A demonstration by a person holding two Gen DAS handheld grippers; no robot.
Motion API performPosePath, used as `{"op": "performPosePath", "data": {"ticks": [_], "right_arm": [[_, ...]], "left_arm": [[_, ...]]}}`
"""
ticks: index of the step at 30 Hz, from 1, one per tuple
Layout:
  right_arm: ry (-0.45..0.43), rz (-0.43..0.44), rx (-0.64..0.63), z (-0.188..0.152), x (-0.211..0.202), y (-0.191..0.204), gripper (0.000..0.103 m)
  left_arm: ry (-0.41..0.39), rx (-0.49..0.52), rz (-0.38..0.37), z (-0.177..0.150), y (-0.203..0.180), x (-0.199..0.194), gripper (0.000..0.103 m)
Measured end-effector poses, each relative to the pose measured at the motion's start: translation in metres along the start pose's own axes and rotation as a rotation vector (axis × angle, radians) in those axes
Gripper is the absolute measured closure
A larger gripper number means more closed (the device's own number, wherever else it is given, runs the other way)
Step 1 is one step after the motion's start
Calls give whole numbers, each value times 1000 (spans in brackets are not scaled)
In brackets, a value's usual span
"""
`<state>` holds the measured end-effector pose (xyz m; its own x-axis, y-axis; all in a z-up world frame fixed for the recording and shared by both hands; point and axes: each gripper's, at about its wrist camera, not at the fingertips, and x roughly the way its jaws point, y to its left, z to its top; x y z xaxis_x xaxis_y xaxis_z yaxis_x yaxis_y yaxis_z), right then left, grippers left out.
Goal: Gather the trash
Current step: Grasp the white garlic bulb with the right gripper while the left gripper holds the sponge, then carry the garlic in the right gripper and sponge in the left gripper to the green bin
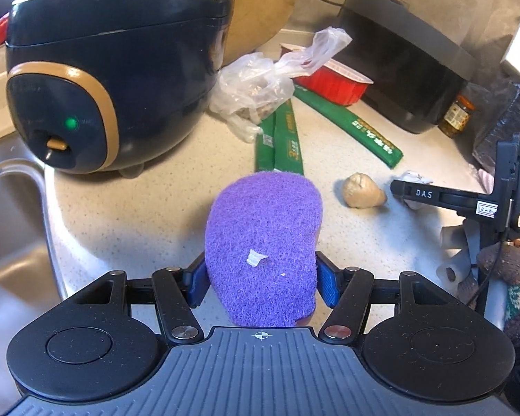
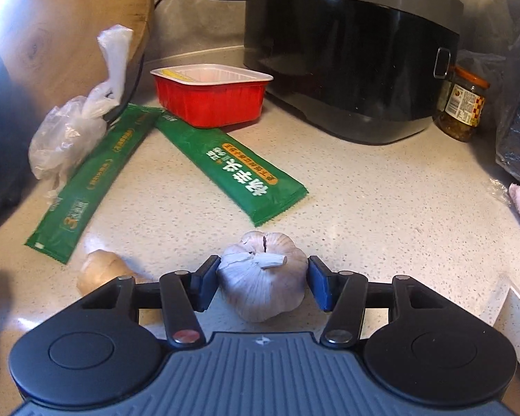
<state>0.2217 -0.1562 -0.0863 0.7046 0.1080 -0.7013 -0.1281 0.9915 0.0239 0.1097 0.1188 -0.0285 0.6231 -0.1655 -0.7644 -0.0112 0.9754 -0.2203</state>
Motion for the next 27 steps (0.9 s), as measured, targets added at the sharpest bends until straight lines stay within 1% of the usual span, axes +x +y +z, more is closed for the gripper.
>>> {"op": "performPosePath", "data": {"ticks": [5, 8, 11, 15, 19, 22, 27], "right_arm": [[-42, 19, 7, -1, -32, 8, 49], [-76, 13, 32, -4, -56, 6, 49], [-97, -1, 71, -11, -79, -3, 49], [-120, -83, 113, -27, -108, -24, 49], [-106, -194, 175, -49, -127, -58, 49], [-79, -299, 220, -73, -136, -87, 49], [-1, -408, 371, -125, -147, -141, 49]], "left_arm": [[5, 21, -73, 0, -4, 0, 36], [14, 65, -124, 1, -16, 4, 36], [23, 126, -186, 3, -34, 8, 36], [55, 206, -284, 4, -65, 18, 36], [99, 308, -377, 0, -106, 33, 36], [122, 388, -431, -6, -142, 47, 36], [178, 528, -521, -18, -213, 75, 36]]}}
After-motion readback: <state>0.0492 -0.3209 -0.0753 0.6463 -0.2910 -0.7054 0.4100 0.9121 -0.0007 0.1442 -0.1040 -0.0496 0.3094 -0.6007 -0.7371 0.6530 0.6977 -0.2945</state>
